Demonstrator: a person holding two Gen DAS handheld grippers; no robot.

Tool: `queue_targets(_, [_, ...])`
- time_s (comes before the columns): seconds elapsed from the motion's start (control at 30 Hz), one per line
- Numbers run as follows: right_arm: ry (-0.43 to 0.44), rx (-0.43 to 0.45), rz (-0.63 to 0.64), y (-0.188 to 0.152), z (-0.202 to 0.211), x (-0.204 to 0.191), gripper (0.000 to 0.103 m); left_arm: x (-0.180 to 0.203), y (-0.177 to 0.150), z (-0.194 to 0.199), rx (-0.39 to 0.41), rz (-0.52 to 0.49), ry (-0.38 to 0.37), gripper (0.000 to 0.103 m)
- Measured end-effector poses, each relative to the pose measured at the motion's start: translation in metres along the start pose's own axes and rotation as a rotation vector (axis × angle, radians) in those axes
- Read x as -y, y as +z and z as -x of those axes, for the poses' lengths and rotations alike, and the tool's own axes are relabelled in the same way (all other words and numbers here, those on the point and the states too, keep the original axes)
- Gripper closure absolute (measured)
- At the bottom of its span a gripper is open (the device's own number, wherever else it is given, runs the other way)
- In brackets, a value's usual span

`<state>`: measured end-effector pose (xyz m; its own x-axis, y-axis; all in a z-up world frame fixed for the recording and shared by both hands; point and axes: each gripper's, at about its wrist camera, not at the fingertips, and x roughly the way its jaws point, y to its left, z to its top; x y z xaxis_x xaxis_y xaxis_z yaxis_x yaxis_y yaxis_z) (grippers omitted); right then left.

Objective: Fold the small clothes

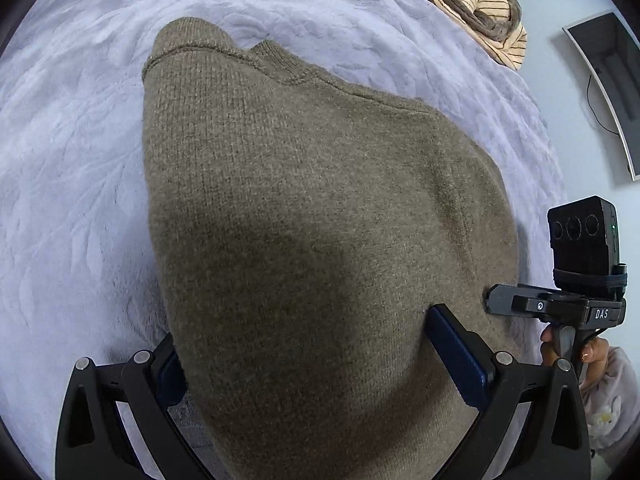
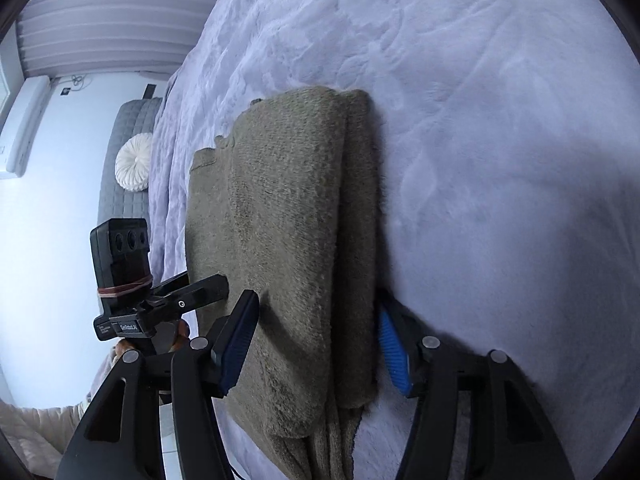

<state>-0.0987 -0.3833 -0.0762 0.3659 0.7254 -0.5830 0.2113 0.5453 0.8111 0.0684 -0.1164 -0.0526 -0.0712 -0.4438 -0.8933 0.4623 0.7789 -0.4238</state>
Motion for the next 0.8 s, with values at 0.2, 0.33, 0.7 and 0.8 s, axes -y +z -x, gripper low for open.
queue_targets(0.2, [0.01, -0.015, 0.018, 0.007, -0.028, -0.012, 0.039, 0.005, 0.001, -0.005, 0.007, -0.015, 0.036, 0.0])
queue_targets(0.33, [-0.018, 0.004, -0.003, 0.008, -0.032, -0.014, 0.046, 0.007, 0.003, -0.007, 0.006, -0.016, 0.04, 0.0])
queue_targets(0.7, [-0.003, 0.028, -0.051, 0.001, -0.029, -0.027, 0.07, 0.016, -0.011, 0.021, 0.068, -0.086, 0.071, 0.027])
queue_targets(0.8, [0.031, 0.032, -0.056, -0.001, -0.024, -0.037, 0.071, 0.019, -0.015, 0.033, 0.064, -0.117, 0.065, 0.034])
